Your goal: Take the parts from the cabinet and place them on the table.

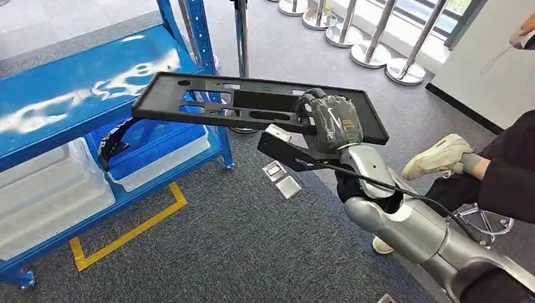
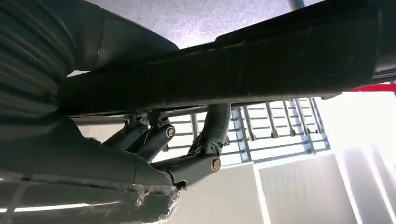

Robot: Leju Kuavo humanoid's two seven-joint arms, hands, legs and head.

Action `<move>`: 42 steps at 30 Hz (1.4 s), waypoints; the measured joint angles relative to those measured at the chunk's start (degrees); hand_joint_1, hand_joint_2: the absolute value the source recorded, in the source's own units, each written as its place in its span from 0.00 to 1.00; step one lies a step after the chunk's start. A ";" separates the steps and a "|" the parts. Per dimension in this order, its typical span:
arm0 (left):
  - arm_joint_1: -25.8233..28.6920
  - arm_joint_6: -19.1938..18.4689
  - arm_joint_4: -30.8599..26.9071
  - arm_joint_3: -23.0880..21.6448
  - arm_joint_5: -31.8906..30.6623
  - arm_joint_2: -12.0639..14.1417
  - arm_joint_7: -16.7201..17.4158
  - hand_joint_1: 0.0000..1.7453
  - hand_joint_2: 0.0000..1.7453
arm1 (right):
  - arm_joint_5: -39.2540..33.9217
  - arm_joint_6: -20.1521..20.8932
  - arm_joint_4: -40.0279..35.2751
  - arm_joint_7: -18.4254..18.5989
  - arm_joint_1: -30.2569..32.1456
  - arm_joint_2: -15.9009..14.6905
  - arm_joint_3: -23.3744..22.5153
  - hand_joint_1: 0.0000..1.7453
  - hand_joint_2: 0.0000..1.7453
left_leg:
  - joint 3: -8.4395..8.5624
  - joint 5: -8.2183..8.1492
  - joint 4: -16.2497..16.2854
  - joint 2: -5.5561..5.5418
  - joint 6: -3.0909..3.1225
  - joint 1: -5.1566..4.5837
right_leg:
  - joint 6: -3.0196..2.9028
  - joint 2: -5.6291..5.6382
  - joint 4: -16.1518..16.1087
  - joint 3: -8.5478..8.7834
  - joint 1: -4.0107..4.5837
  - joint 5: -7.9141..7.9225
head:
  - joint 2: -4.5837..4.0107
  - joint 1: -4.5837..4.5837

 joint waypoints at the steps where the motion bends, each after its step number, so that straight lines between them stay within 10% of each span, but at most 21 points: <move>1: -0.04 1.55 -0.18 0.00 0.37 -0.09 -0.48 0.00 1.00 | 0.09 0.24 -0.26 0.00 0.61 -0.22 -0.46 1.00 1.00 | 0.29 0.38 -0.76 0.51 0.54 0.60 | 0.30 -0.30 0.34 -0.11 -0.01 -0.50 | 0.00 -0.11; 4: 0.04 3.88 -0.17 0.00 0.76 1.41 -1.03 0.00 1.00 | 1.90 1.40 -0.68 0.00 1.52 -0.79 -1.73 1.00 1.00 | 0.30 0.60 -1.02 1.39 0.97 0.51 | 1.42 -3.18 9.58 -4.26 -0.22 -5.86 | 0.00 1.60; 7: 0.92 -7.93 -0.20 0.00 1.83 9.15 -3.19 0.00 1.00 | 4.04 4.46 -3.23 0.00 6.52 -2.27 -5.00 1.00 1.00 | 0.40 0.42 -0.95 2.24 0.87 0.85 | 1.76 -3.46 17.08 -7.83 -0.57 -7.53 | 0.00 2.42; 10: 1.35 -11.65 0.35 0.04 2.62 14.33 -3.54 0.00 1.00 | 4.30 5.53 -4.87 0.09 7.76 -3.08 -7.16 1.00 1.00 | 0.63 -0.09 -0.60 3.44 0.10 1.14 | 1.90 -4.53 4.42 -1.58 -0.96 -0.77 | 0.00 3.28; 11: 1.33 -11.61 0.66 0.04 2.64 15.81 -3.54 0.00 1.00 | 4.52 5.57 -5.40 0.09 7.88 -3.21 -7.80 1.00 1.00 | 0.67 -0.34 -0.49 3.74 -0.30 0.89 | 2.01 -6.14 0.53 0.17 -0.95 -0.71 | 0.00 3.39; 17: 1.22 -10.85 0.70 0.04 2.32 18.36 -3.10 0.00 1.00 | 5.16 6.05 -7.43 0.11 9.39 -3.43 -9.77 1.00 1.00 | 0.97 -1.75 0.93 3.76 -2.24 0.98 | -0.74 -4.24 -0.30 0.51 -0.53 -0.34 | 0.00 2.21; 21: 1.28 -10.26 0.70 0.04 2.42 19.56 -2.14 0.00 1.00 | 5.16 6.10 -7.98 0.11 9.77 -3.43 -10.36 1.00 1.00 | -6.24 -9.67 16.83 2.29 -2.50 1.00 | -1.62 -3.12 -0.30 0.47 -0.07 -0.32 | 0.00 0.85; 23: 1.40 -10.19 0.70 0.04 2.47 19.91 -1.90 0.00 1.00 | 5.14 6.32 -8.09 0.11 10.08 -3.43 -10.36 1.00 1.00 | -6.13 -7.66 16.11 2.19 -2.20 0.94 | -1.63 -2.24 -0.27 0.54 0.10 -0.31 | 0.00 0.57; 26: 1.33 -10.19 0.70 0.04 2.51 20.70 -1.70 0.00 1.00 | 5.09 6.40 -8.46 0.11 10.06 -3.43 -10.40 1.00 1.00 | 0.30 -0.20 1.73 0.49 -1.10 0.80 | -1.59 -1.15 -0.22 0.84 0.21 -0.32 | 0.00 -0.11; 27: 1.34 -10.19 0.70 0.07 2.51 20.96 -1.64 0.00 1.00 | 5.07 6.40 -8.48 0.11 10.00 -3.43 -10.42 1.00 1.00 | 0.77 -0.45 -0.12 -0.55 -0.86 0.79 | -1.40 -0.87 0.17 0.57 0.72 -0.42 | 0.00 -0.31; 32: 1.02 -10.19 0.70 0.04 2.51 21.11 -1.51 0.00 1.00 | 5.00 6.47 -8.85 0.11 10.17 -3.58 -10.66 1.00 1.00 | 1.12 0.37 -1.53 1.27 -0.04 1.07 | -0.07 -0.55 0.58 0.21 0.23 -0.94 | 0.00 -0.11; 37: 1.24 -10.19 0.70 0.04 2.56 21.18 -1.49 0.00 1.00 | 4.74 6.53 -8.92 0.07 10.16 -3.67 -10.95 1.00 1.00 | 1.00 0.53 -1.70 2.56 0.36 1.17 | 1.10 -3.49 17.57 -7.70 -0.59 -8.43 | 0.00 1.92; 41: 1.18 -10.19 0.70 0.04 2.60 21.16 -1.51 0.00 1.00 | 4.63 6.36 -8.92 0.07 10.01 -3.67 -10.97 1.00 1.00 | 1.29 -0.20 -1.13 3.55 -0.62 1.55 | 1.47 -5.11 2.13 0.10 -0.99 -0.02 | 0.00 2.76; 42: 1.19 -10.19 0.72 0.07 2.60 21.20 -1.51 0.00 1.00 | 4.63 6.32 -8.92 0.07 9.93 -3.67 -10.97 1.00 1.00 | 1.15 -0.41 -0.91 3.78 -1.02 1.19 | 1.49 -6.38 0.58 0.83 -0.36 -1.25 | 0.00 3.10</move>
